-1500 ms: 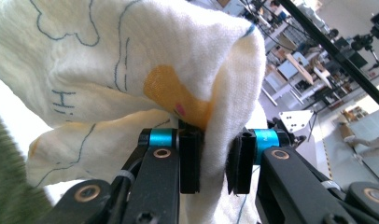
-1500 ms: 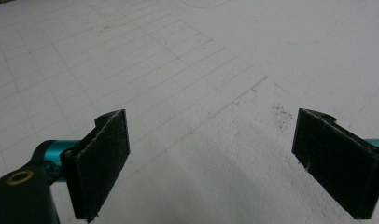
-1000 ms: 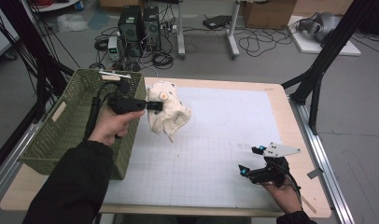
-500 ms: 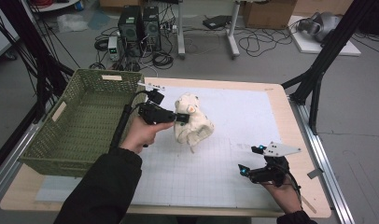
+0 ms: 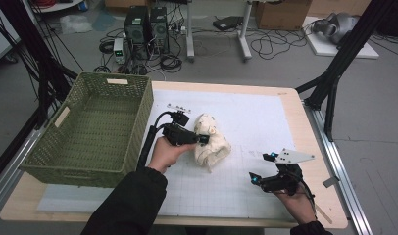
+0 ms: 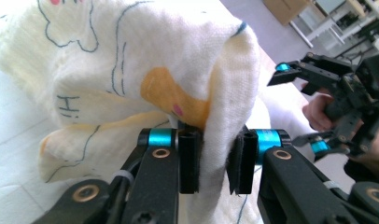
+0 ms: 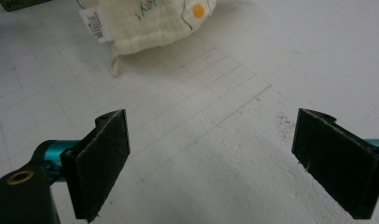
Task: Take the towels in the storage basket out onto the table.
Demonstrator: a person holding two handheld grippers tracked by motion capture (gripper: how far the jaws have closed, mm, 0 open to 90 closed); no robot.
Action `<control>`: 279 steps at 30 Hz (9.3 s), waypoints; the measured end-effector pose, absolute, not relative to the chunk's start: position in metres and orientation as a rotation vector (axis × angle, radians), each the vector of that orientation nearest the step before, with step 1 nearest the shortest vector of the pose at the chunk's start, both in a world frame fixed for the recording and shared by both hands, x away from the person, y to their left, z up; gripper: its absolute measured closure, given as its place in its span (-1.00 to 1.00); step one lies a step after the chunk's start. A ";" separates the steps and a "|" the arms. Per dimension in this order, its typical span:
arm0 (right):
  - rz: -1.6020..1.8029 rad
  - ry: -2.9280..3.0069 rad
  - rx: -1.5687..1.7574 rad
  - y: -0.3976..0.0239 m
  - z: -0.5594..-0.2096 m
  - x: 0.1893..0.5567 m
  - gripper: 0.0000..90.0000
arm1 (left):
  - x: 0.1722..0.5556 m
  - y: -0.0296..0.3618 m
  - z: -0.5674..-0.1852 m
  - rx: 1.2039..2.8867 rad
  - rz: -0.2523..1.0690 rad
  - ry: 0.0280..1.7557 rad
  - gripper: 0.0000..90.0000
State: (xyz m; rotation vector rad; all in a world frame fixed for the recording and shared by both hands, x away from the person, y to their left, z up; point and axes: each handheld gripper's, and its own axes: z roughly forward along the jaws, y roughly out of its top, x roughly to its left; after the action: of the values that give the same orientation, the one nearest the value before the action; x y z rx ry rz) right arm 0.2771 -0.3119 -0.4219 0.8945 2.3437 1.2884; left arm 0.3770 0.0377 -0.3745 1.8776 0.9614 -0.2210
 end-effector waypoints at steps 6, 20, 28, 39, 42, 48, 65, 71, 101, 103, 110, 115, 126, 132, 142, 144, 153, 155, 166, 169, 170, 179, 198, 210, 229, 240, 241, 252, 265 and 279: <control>1.291 2.352 0.897 -0.308 -0.422 0.279 -0.77 | 0.381 0.034 -0.390 1.888 -0.171 1.009 0.69; 1.328 2.394 0.863 -0.292 -0.420 0.287 -0.41 | 0.391 0.015 -0.416 1.917 -0.111 1.072 0.63; 1.312 2.454 0.799 -0.272 -0.421 0.297 -0.03 | 0.396 0.016 -0.423 1.920 -0.069 1.102 0.37; 1.281 2.512 0.769 -0.239 -0.425 0.315 0.19 | 0.388 0.034 -0.408 1.831 -0.014 1.066 -0.13; 1.259 2.530 0.773 -0.230 -0.428 0.319 0.22 | 0.385 0.041 -0.411 1.822 -0.015 1.079 -0.15; 1.190 2.556 0.793 -0.214 -0.438 0.327 0.29 | 0.374 0.045 -0.423 1.873 -0.004 1.079 0.09; 1.120 2.563 0.766 -0.210 -0.444 0.336 0.95 | 0.372 0.040 -0.433 1.899 0.013 1.076 0.65; 1.124 2.574 0.733 -0.230 -0.433 0.327 0.96 | 0.367 0.049 -0.423 1.872 0.037 1.059 0.32; 1.118 2.648 0.744 -0.271 -0.436 0.309 0.48 | 0.359 0.034 -0.441 1.976 0.138 1.064 0.84; 1.089 2.669 0.721 -0.265 -0.438 0.310 0.58 | 0.355 0.037 -0.438 1.956 0.162 1.070 0.85; 1.090 2.714 0.676 -0.264 -0.438 0.309 0.95 | 0.337 0.052 -0.432 1.897 0.178 1.098 0.85; 1.120 2.719 0.631 -0.272 -0.432 0.301 0.96 | 0.331 0.061 -0.428 1.884 0.162 1.077 0.69; 1.146 2.699 0.649 -0.312 -0.425 0.288 0.95 | 0.341 0.063 -0.436 1.865 0.195 1.126 0.21; 1.189 2.670 0.690 -0.307 -0.426 0.293 0.61 | 0.349 0.049 -0.448 1.941 0.216 1.120 0.52; 1.109 2.751 0.652 -0.287 -0.439 0.300 0.87 | 0.357 0.054 -0.446 1.878 0.275 1.180 0.99; 1.116 2.761 0.626 -0.286 -0.439 0.300 0.97 | 0.360 0.056 -0.443 1.860 0.294 1.187 1.00; 1.128 2.837 0.530 -0.301 -0.432 0.288 0.98 | 0.378 0.053 -0.418 1.783 0.376 1.206 0.99; 1.151 2.847 0.523 -0.308 -0.431 0.284 0.98 | 0.381 0.054 -0.419 1.754 0.373 1.227 0.99; 1.214 2.764 0.615 -0.315 -0.430 0.286 0.66 | 0.378 0.051 -0.419 1.832 0.331 1.163 0.54; 1.212 2.746 0.636 -0.313 -0.429 0.287 0.61 | 0.370 0.050 -0.414 1.847 0.304 1.113 0.50; 1.205 2.749 0.636 -0.313 -0.430 0.287 0.61 | 0.366 0.049 -0.413 1.840 0.301 1.098 0.50; 1.213 2.718 0.646 -0.294 -0.427 0.292 0.43 | 0.350 0.048 -0.431 1.899 0.199 1.069 0.28; 1.162 2.743 0.577 -0.212 -0.430 0.313 0.36 | 0.362 0.038 -0.439 1.884 0.237 1.108 0.89; 1.159 2.878 0.397 -0.191 -0.432 0.306 0.94 | 0.368 0.048 -0.430 1.790 0.263 1.155 0.89; 1.347 2.848 0.378 -0.215 -0.416 0.291 0.49 | 0.365 0.049 -0.428 1.829 0.266 1.121 0.54; 1.232 2.706 0.654 -0.273 -0.422 0.307 0.43 | 0.343 0.055 -0.432 1.913 0.227 1.081 0.33; 1.216 2.701 0.677 -0.275 -0.424 0.309 0.42 | 0.341 0.054 -0.433 1.929 0.233 1.076 0.29; 1.100 2.693 0.743 -0.276 -0.437 0.321 0.43 | 0.334 0.046 -0.445 2.033 0.182 1.024 0.46; 1.063 2.678 0.773 -0.279 -0.437 0.324 0.94 | 0.331 0.044 -0.444 2.070 0.270 1.007 0.93; 1.039 2.646 0.835 -0.305 -0.431 0.314 0.97 | 0.319 0.072 -0.441 2.031 0.303 1.072 0.94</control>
State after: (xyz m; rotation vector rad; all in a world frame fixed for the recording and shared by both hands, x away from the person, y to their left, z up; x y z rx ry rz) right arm 0.3135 -0.3050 -0.4310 0.8354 2.6459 1.0389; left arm 0.3191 0.0721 -0.4409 2.0311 1.0723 0.3031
